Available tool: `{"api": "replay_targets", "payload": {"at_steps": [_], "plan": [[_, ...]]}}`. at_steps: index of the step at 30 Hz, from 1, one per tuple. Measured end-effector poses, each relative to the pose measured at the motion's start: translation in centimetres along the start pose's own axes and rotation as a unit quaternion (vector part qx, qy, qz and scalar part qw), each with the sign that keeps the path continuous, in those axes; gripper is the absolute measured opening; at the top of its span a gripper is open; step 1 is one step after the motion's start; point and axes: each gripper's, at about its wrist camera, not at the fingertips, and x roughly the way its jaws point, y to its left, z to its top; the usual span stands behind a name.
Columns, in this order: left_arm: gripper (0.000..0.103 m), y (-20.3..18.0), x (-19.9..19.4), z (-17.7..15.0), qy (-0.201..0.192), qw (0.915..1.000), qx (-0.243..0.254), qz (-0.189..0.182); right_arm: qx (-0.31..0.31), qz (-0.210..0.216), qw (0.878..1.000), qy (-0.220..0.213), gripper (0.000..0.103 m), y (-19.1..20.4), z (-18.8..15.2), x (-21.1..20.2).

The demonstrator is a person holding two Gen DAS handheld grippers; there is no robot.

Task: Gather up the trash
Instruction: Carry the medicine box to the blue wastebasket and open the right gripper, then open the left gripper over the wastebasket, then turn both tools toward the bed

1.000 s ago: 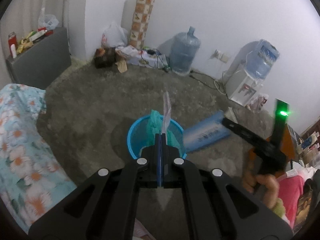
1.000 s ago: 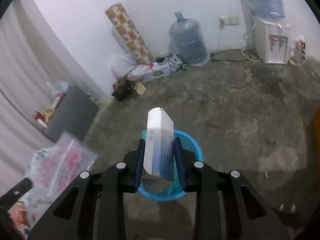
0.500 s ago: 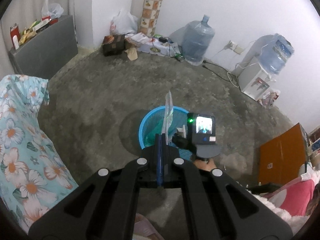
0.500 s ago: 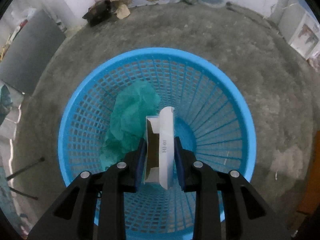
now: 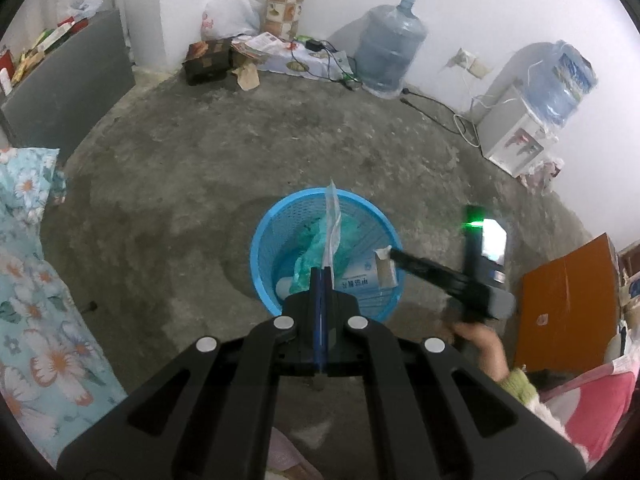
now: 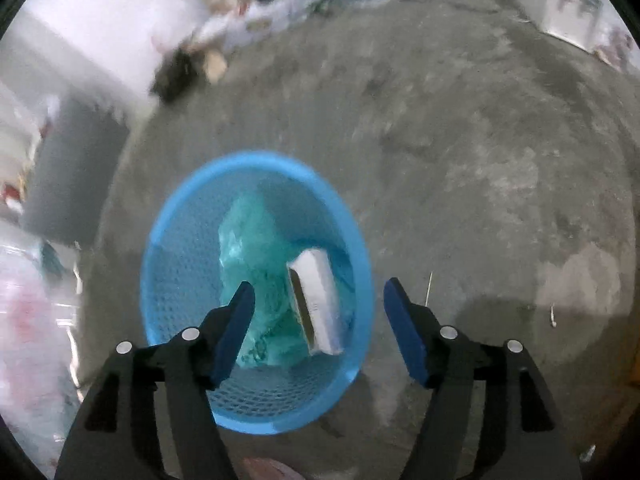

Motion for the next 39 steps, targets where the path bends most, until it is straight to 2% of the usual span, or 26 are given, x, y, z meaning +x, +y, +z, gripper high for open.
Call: {"api": "replay_targets", "payload": {"at_steps": [2,5,6,7,8,9,12,16,20,25,31,34,39], "plan": [[0.0,-0.5,0.7,0.4,0.002,1.0,0.0,-0.002,0.03,0.024,0.999,-0.028,0.069,-0.9,-0.3,-2.4],[0.0,-1.8,2.3,1.4,0.007,0.9999,0.015,0.002,0.05,0.043,0.997,-0.047,0.07,-1.3,-1.3,-4.5],[0.004,-2.1,2.9,1.6,0.013,0.9997,0.019,0.005,0.052,0.044,0.996,-0.049,0.07,-1.2,-1.5,-4.7],[0.013,-2.5,4.2,1.9,0.031,0.9992,0.024,0.012,0.052,0.046,0.996,-0.05,0.07,-1.0,-1.7,-5.0],[0.044,-2.5,5.0,2.1,0.043,0.9986,0.022,0.023,0.053,0.049,0.996,-0.05,0.07,-0.8,-2.1,-5.4],[0.06,-2.2,5.6,2.3,0.048,0.9978,0.011,0.044,0.053,0.05,0.996,-0.05,0.07,-0.7,-2.1,-5.7],[0.059,-1.4,4.8,2.3,0.03,0.9979,-0.012,0.055,0.055,0.061,0.996,-0.047,0.07,-0.3,-3.0,-6.2],[0.06,-1.1,1.7,1.7,0.013,0.9972,0.0,0.073,0.041,0.068,0.996,-0.046,0.07,0.7,-4.0,-7.0],[0.06,-1.0,-3.4,1.6,-0.024,0.9967,0.002,0.077,0.031,0.082,0.995,-0.052,0.07,2.0,-4.8,-8.5],[0.065,-1.0,-10.5,0.3,-0.075,0.9936,0.008,0.084,0.01,0.101,0.993,-0.065,0.07,4.4,-5.5,-11.4],[0.069,0.5,-19.0,-3.7,-0.129,0.9891,-0.019,0.068,-0.053,0.11,0.988,-0.091,0.076,9.8,-6.9,-16.1],[0.072,1.3,-22.5,-5.9,-0.155,0.9851,-0.027,0.069,-0.094,0.126,0.982,-0.105,0.084,13.2,-8.3,-18.9],[0.076,3.7,-28.2,-10.5,-0.192,0.9759,-0.064,0.081,-0.158,0.141,0.971,-0.113,0.09,18.3,-10.9,-22.4]]}}
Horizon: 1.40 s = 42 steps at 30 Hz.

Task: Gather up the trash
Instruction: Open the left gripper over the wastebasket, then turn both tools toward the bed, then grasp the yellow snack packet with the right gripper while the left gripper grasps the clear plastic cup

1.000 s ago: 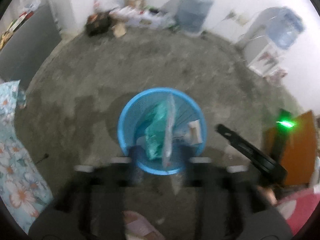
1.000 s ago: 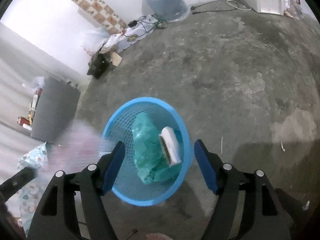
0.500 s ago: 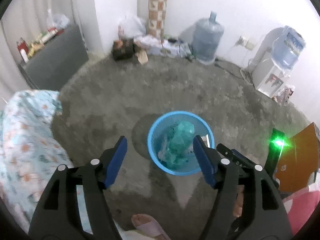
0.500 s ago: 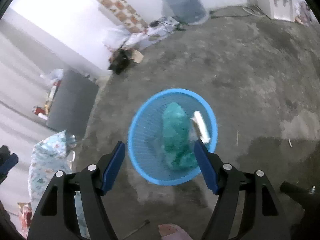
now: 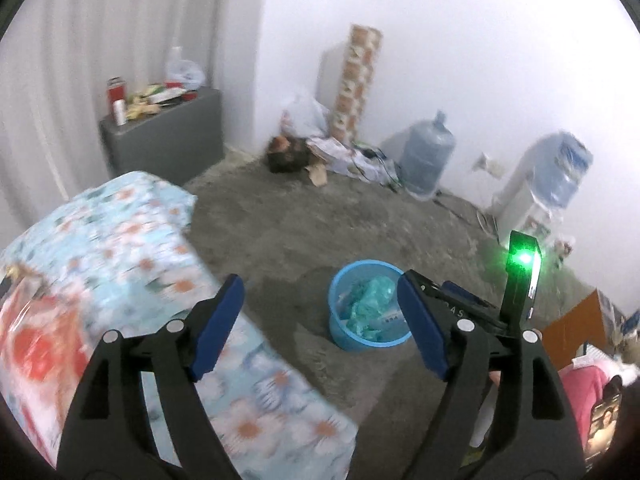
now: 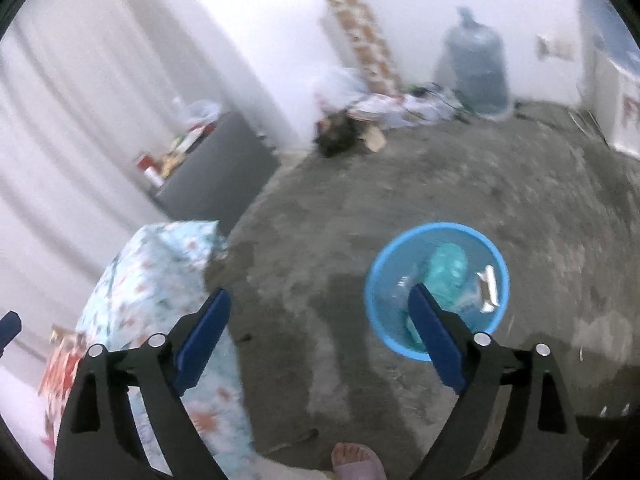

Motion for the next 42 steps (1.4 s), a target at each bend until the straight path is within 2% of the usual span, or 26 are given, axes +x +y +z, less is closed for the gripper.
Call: {"api": "replay_targets", "payload": {"at_steps": [8,12,23,33,38,42], "plan": [[0.078,6.1,-7.4,-3.3,-0.046,0.9966,-0.052,0.043,-0.082,0.017,0.996,0.013,0.093,7.9,-0.9,-1.9],[0.079,8.9,-10.3,-4.8,-0.064,0.993,-0.078,0.061,-0.11,0.031,0.993,0.021,0.093,10.1,-1.8,-2.7],[0.083,14.3,-16.0,-9.0,-0.104,0.9792,-0.12,0.126,-0.135,0.131,0.979,0.076,0.093,14.0,-3.0,-2.8],[0.083,18.3,-18.1,-10.8,-0.122,0.9679,-0.15,0.16,-0.137,0.201,0.96,0.14,0.093,17.8,-4.3,-1.3],[0.083,19.9,-18.0,-11.2,-0.128,0.9635,-0.17,0.164,-0.126,0.257,0.943,0.171,0.093,19.5,-4.8,-0.7],[0.083,21.0,-17.6,-11.6,-0.126,0.9609,-0.18,0.169,-0.125,0.281,0.932,0.193,0.093,21.0,-5.3,0.4]]}}
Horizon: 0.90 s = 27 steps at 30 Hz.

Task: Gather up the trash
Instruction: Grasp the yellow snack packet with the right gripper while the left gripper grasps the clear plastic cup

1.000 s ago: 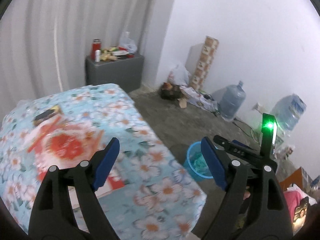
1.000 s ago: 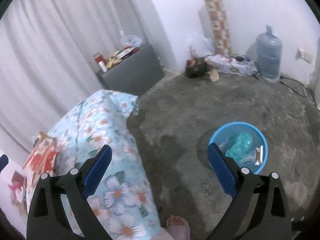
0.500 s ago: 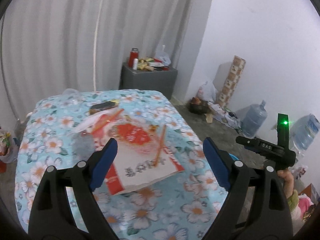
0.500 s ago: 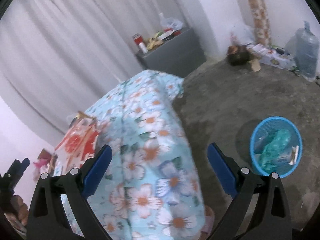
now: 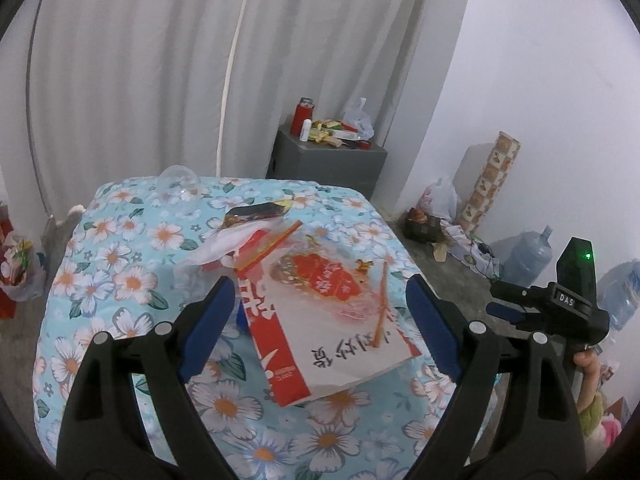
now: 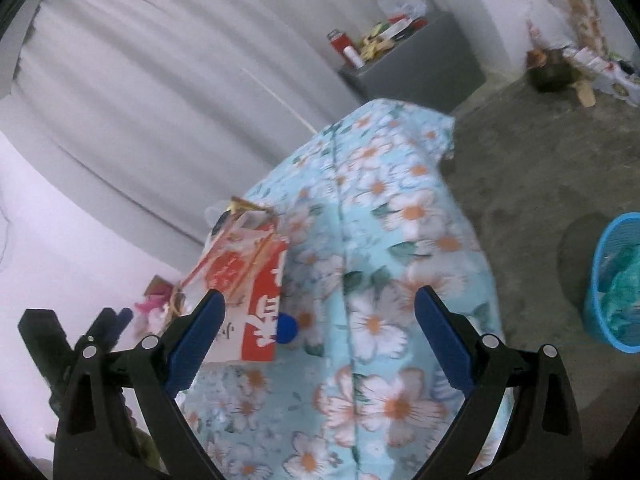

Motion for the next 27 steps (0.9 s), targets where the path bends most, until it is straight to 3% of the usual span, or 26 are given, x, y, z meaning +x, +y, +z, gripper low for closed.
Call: {"api": "replay_targets", "payload": {"at_steps": [6,11,17,22,27], "plan": [[0.083,2.4,0.8,1.7,-0.002,0.9998,-0.017,0.01,0.001,0.022,0.999,0.026,0.093,0.3,0.9,2.6],[0.083,6.8,1.7,4.7,-0.004,0.9969,-0.079,0.003,-0.007,0.032,0.999,0.033,0.093,0.7,2.4,3.4],[0.083,13.2,5.4,7.7,0.026,0.9879,-0.153,-0.006,-0.021,0.059,0.996,0.058,0.093,3.0,6.5,5.0],[0.077,17.2,10.4,9.7,0.067,0.9745,-0.21,-0.04,0.021,0.133,0.982,0.129,0.093,5.3,10.7,8.9],[0.075,19.9,16.3,12.0,0.104,0.9642,-0.238,-0.052,0.068,0.151,0.963,0.212,0.093,6.6,14.2,14.2]]}}
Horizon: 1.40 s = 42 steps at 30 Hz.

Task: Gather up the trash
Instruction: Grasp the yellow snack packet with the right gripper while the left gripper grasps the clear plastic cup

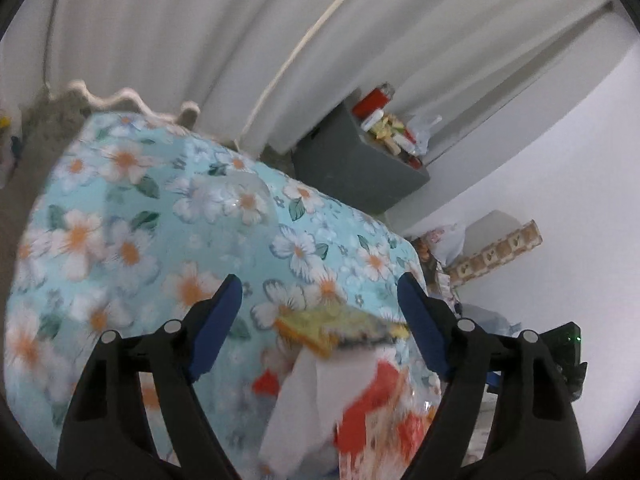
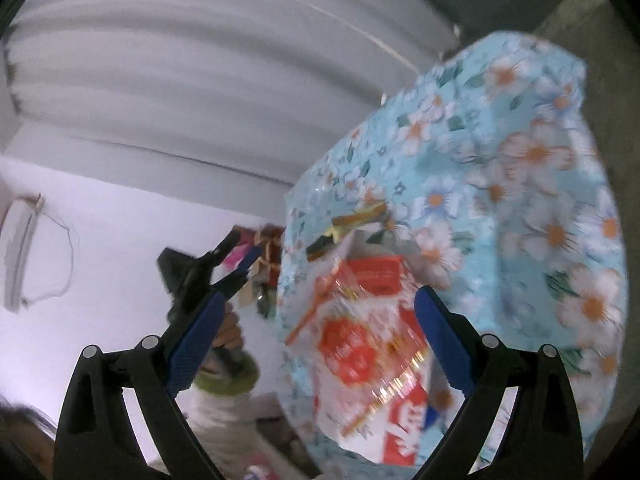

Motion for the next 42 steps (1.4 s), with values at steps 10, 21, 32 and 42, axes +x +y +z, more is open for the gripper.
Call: {"api": "replay_targets", "payload": {"at_steps": [10,21,32,42], "plan": [[0.069,3.4,7.8,4.2,0.038,0.9973,-0.056,0.028,0.067,-0.056,0.991,0.105,0.089,-1.1,5.9,10.6],[0.024,5.4,12.1,4.2,0.058,0.9928,-0.093,0.047,0.08,-0.096,0.98,0.157,0.071,-1.8,8.0,16.8],[0.011,5.9,11.6,3.9,0.046,0.995,-0.082,0.032,0.067,-0.104,0.978,0.167,0.037,-2.1,7.5,18.7],[0.005,6.2,9.7,4.0,0.026,0.9959,-0.081,0.03,0.045,-0.078,0.988,0.128,0.015,-0.9,7.9,16.4]]}}
